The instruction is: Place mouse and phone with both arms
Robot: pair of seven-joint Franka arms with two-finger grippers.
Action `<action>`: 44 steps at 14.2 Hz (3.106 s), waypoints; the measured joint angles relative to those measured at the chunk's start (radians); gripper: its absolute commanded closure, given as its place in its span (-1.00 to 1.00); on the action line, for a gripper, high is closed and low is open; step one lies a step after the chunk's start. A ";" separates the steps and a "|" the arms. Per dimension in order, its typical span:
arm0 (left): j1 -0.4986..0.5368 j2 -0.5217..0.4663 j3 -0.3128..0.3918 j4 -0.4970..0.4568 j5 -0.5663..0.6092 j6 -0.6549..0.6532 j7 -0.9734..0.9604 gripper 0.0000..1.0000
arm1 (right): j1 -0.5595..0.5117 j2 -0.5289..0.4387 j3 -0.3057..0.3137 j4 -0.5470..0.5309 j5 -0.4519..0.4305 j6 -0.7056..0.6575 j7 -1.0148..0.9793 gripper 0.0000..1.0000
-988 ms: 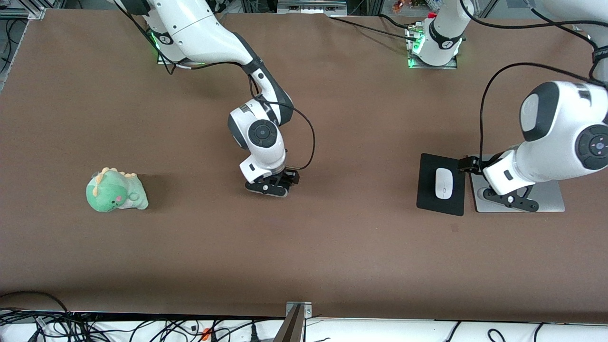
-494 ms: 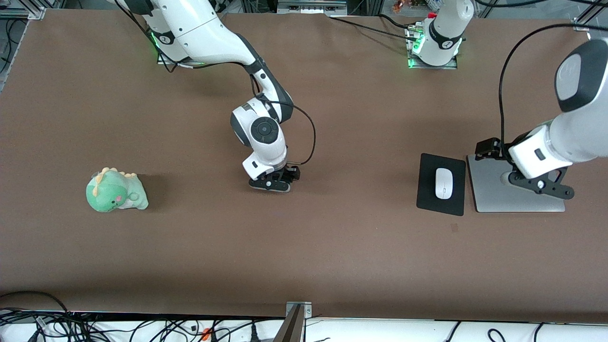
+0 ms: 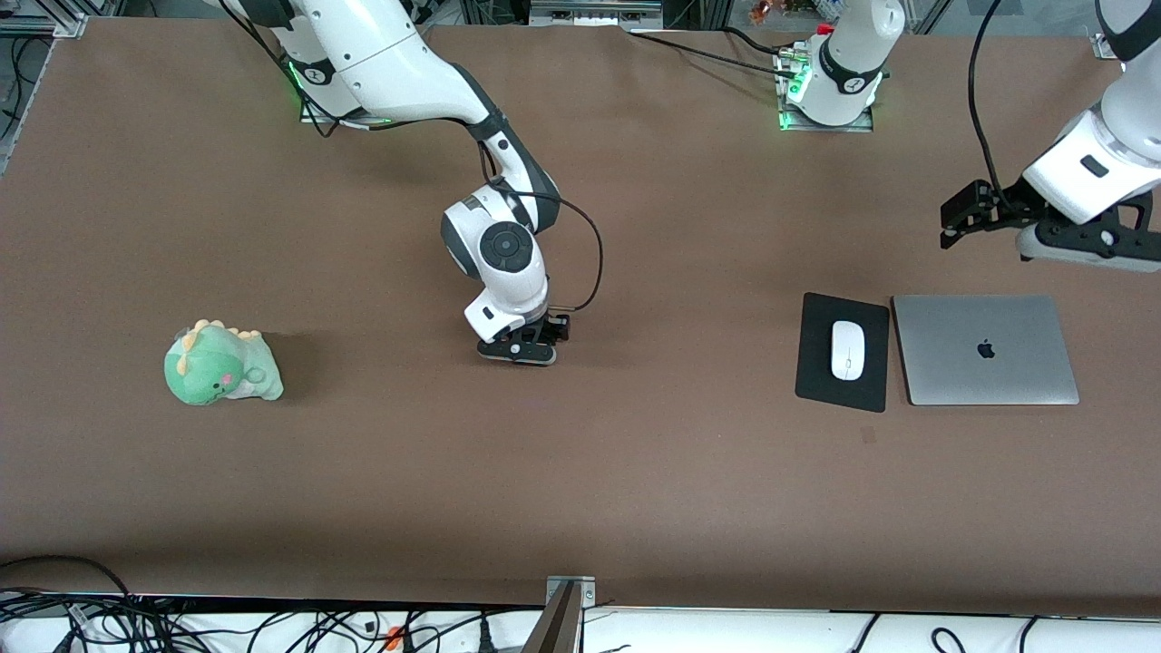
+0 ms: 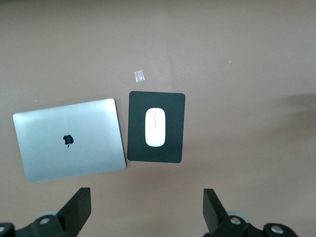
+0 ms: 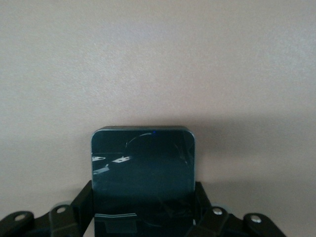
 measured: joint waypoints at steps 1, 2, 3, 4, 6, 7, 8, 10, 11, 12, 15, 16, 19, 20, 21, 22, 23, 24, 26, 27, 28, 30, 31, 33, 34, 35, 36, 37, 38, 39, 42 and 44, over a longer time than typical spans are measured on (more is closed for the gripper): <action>0.000 -0.002 -0.002 -0.002 0.000 0.000 -0.017 -1.00 | 0.000 0.002 -0.002 0.000 0.000 0.000 -0.005 0.49; 0.000 0.000 -0.004 -0.003 0.000 0.000 -0.025 -1.00 | -0.001 0.003 -0.004 0.000 0.000 0.000 -0.013 0.62; 0.000 0.003 -0.006 -0.002 0.000 0.002 -0.028 -1.00 | -0.003 0.003 -0.008 0.002 0.000 -0.006 -0.027 0.66; -0.001 0.008 -0.007 0.005 0.000 0.004 -0.030 -1.00 | -0.008 0.002 -0.013 0.009 0.000 -0.028 -0.044 0.71; 0.000 0.026 -0.009 0.046 0.000 -0.015 -0.033 -1.00 | -0.042 0.002 -0.019 0.055 0.001 -0.122 -0.109 0.75; 0.000 0.033 -0.009 0.064 0.000 -0.032 -0.034 -1.00 | -0.069 0.000 -0.020 0.083 0.002 -0.171 -0.158 0.76; 0.000 0.037 -0.009 0.073 0.000 -0.042 -0.034 -1.00 | -0.098 -0.002 -0.020 0.103 0.007 -0.204 -0.211 0.76; -0.001 0.045 -0.009 0.076 0.000 -0.049 -0.036 -1.00 | -0.158 -0.014 -0.022 0.118 0.035 -0.242 -0.339 0.79; -0.001 0.051 -0.009 0.077 0.000 -0.049 -0.036 -1.00 | -0.187 -0.026 -0.024 0.117 0.043 -0.266 -0.395 0.82; -0.001 0.057 -0.010 0.078 0.000 -0.049 -0.037 -1.00 | -0.218 -0.040 -0.025 0.109 0.045 -0.280 -0.441 0.82; -0.001 0.066 -0.010 0.079 0.000 -0.049 -0.040 -1.00 | -0.311 -0.107 -0.031 0.026 0.045 -0.269 -0.570 0.83; -0.001 0.068 -0.010 0.080 0.000 -0.049 -0.040 -1.00 | -0.345 -0.136 -0.032 -0.022 0.046 -0.239 -0.608 0.83; -0.003 0.074 -0.012 0.085 0.000 -0.049 -0.041 -1.00 | -0.431 -0.213 -0.033 -0.209 0.046 -0.064 -0.695 0.83; -0.005 0.076 -0.012 0.087 0.000 -0.048 -0.043 -1.00 | -0.448 -0.226 -0.033 -0.262 0.046 -0.010 -0.710 0.83; -0.008 0.078 -0.013 0.088 0.000 -0.048 -0.051 -1.00 | -0.459 -0.231 -0.033 -0.304 0.046 0.041 -0.721 0.83; -0.011 0.080 -0.014 0.088 0.000 -0.048 -0.063 -1.00 | -0.464 -0.231 -0.033 -0.336 0.046 0.085 -0.725 0.83; -0.013 0.082 -0.015 0.088 0.000 -0.048 -0.073 -1.00 | -0.465 -0.231 -0.033 -0.362 0.046 0.119 -0.725 0.82; -0.013 0.085 -0.015 0.088 0.000 -0.047 -0.076 -1.00 | -0.465 -0.231 -0.031 -0.382 0.046 0.143 -0.726 0.80; -0.013 0.087 -0.016 0.088 0.000 -0.047 -0.083 -1.00 | -0.465 -0.231 -0.029 -0.405 0.046 0.164 -0.729 0.75; -0.013 0.088 -0.016 0.088 0.000 -0.047 -0.086 -1.00 | -0.465 -0.231 -0.029 -0.410 0.046 0.167 -0.730 0.71; -0.013 0.088 -0.016 0.088 0.000 -0.047 -0.088 -1.00 | -0.465 -0.231 -0.029 -0.414 0.046 0.169 -0.731 0.53; -0.014 0.088 -0.017 0.088 0.000 -0.047 -0.088 -1.00 | -0.465 -0.231 -0.029 -0.425 0.046 0.173 -0.732 -0.99; -0.014 0.088 -0.017 0.088 0.000 -0.047 -0.089 -1.00 | -0.465 -0.231 -0.029 -0.428 0.046 0.176 -0.733 -1.00; -0.014 0.089 -0.017 0.088 0.000 -0.047 -0.089 -1.00 | -0.465 -0.232 -0.029 -0.429 0.046 0.177 -0.738 -1.00; -0.014 0.089 -0.017 0.088 0.000 -0.047 -0.089 -1.00 | -0.465 -0.235 -0.029 -0.429 0.046 0.177 -0.739 -1.00; -0.014 0.089 -0.018 0.088 0.000 -0.047 -0.089 -1.00 | -0.465 -0.237 -0.028 -0.427 0.046 0.174 -0.739 -1.00; -0.014 0.089 -0.018 0.088 0.000 -0.047 -0.089 -1.00 | -0.465 -0.240 -0.028 -0.420 0.046 0.161 -0.739 -1.00; -0.014 0.089 -0.018 0.088 0.000 -0.047 -0.089 -1.00 | -0.465 -0.243 -0.028 -0.403 0.046 0.132 -0.739 -1.00; -0.014 0.089 -0.019 0.088 0.000 -0.047 -0.089 -1.00 | -0.464 -0.247 -0.028 -0.375 0.046 0.080 -0.739 -1.00; -0.014 0.089 -0.019 0.088 0.000 -0.047 -0.089 -1.00 | -0.464 -0.253 -0.028 -0.336 0.046 0.009 -0.739 -1.00; -0.014 0.089 -0.021 0.088 0.000 -0.047 -0.089 -1.00 | -0.465 -0.272 -0.031 -0.188 0.046 -0.203 -0.740 -1.00; -0.014 0.089 -0.021 0.088 0.000 -0.047 -0.089 -1.00 | -0.466 -0.281 -0.045 -0.096 0.046 -0.319 -0.741 -1.00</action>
